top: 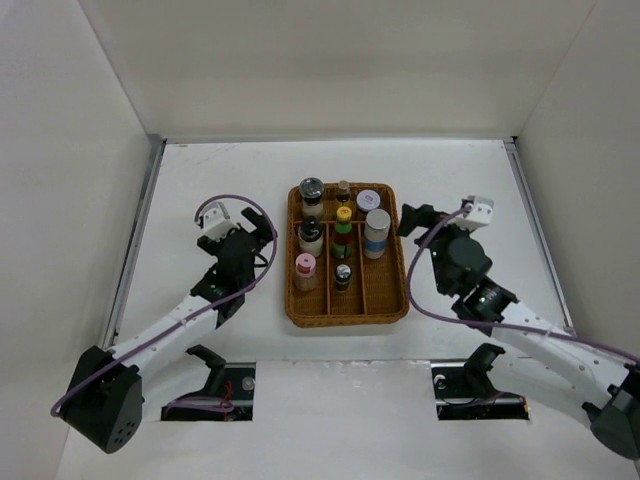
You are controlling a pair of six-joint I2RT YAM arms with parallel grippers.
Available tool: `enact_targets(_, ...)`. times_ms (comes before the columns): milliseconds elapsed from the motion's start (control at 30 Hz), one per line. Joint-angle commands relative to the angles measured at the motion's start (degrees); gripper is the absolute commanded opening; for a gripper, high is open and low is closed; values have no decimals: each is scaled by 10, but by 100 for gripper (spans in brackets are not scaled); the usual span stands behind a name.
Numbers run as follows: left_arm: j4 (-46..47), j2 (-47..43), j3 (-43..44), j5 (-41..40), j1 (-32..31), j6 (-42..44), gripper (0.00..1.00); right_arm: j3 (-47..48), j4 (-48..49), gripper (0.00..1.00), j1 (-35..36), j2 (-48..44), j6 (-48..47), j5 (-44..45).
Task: Organize the condiment bottles
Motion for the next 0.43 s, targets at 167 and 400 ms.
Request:
enact_targets(167, -9, 11, 44, -8, 7, -2, 100, -123, 50, 100, -56, -48, 131, 82)
enact_targets(400, -42, 18, 79, -10, 10, 1, 100, -134, 80, 100, -73, 1, 176, 20)
